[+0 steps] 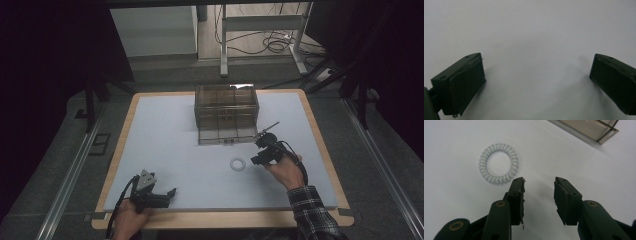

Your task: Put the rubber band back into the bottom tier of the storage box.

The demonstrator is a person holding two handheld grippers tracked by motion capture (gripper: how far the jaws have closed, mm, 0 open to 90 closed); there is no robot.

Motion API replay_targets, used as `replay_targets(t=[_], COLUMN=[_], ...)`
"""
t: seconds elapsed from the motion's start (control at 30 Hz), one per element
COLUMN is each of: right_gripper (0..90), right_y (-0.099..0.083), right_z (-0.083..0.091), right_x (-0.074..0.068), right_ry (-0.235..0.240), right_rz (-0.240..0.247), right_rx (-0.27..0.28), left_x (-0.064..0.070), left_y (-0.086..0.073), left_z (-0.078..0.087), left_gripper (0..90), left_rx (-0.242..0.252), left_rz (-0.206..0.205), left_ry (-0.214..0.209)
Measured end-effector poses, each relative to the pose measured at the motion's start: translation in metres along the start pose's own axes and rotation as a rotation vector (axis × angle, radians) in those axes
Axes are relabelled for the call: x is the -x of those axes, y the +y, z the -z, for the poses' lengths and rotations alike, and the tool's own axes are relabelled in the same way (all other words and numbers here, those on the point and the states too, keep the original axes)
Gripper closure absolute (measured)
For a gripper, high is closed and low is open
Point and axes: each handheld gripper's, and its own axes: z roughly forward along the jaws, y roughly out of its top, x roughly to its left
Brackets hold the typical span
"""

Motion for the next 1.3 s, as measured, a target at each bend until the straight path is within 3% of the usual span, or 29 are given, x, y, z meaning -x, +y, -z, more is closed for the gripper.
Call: replay_targets(t=[0.4,0.9,1.3], right_gripper=[68.6,73.6,80.8], right_y=[0.022,0.044,0.053], right_z=[-0.011,-0.034,-0.044], right_x=[-0.005,-0.026,-0.033], right_ry=[0.015,0.044,0.001], right_rz=[0.044,0.101,0.163], right_rx=[-0.061,-0.183,-0.281], left_x=[0.000,0.000,0.000], left_y=[0.000,0.000,0.000], left_z=[0.000,0.000,0.000], left_gripper=[0.0,0.0,0.0], left_rx=[0.000,0.000,0.000], left_rz=[0.000,0.001,0.000], left_ry=[0.000,0.000,0.000])
